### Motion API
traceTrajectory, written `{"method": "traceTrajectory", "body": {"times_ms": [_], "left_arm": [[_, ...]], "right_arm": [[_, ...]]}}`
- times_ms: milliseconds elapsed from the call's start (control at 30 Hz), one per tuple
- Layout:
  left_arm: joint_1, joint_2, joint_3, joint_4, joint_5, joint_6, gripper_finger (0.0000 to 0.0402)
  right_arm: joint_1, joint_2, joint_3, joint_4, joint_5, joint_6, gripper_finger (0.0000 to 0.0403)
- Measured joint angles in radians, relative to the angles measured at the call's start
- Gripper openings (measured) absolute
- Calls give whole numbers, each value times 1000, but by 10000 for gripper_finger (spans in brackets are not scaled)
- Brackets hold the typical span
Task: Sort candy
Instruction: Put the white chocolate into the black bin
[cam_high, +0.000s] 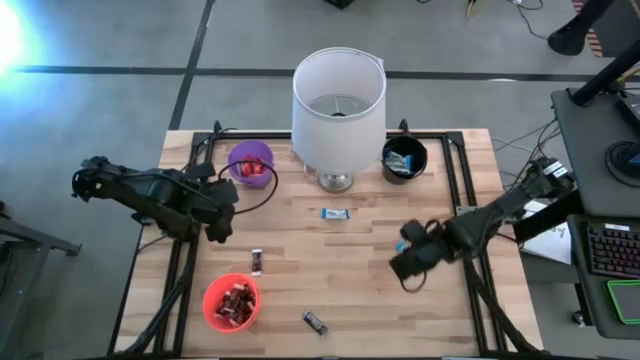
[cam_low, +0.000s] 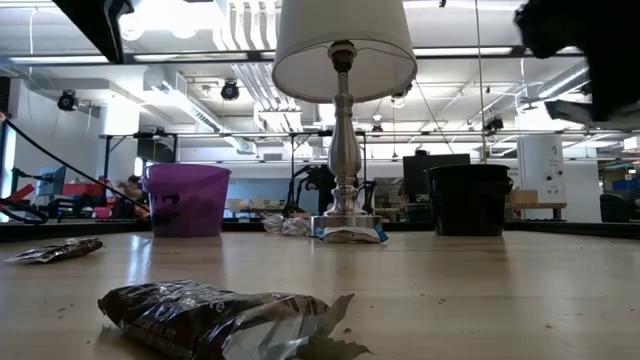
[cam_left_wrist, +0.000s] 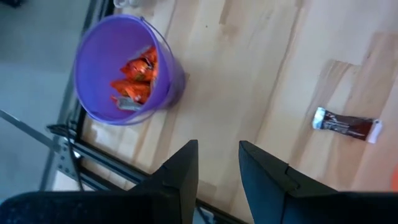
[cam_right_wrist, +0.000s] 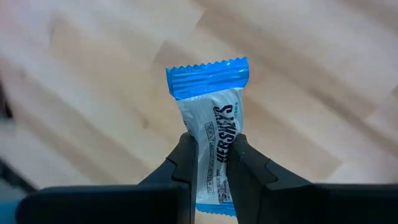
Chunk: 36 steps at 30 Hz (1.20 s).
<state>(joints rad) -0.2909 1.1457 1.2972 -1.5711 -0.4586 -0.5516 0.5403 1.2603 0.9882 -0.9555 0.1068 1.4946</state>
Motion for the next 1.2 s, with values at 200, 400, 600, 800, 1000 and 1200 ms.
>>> {"method": "traceTrajectory", "body": {"times_ms": [200,400,600,800,1000,1200], "left_arm": [[0,-8,-2,0,-14,68,97],[0,-2,-5,0,-14,72,97],[0,-2,-5,0,-14,72,97],[0,2,-5,0,-14,72,97],[0,5,-5,0,-13,72,97],[0,5,-5,0,-13,69,97]], "right_arm": [[-158,-91,0,-93,29,-66,54],[-300,-162,0,-95,58,-154,53],[-440,-196,0,-96,80,-262,49],[-594,-204,0,-96,80,-390,48],[-751,-206,1,-96,80,-567,47],[-921,-207,1,-96,78,-738,47]]}}
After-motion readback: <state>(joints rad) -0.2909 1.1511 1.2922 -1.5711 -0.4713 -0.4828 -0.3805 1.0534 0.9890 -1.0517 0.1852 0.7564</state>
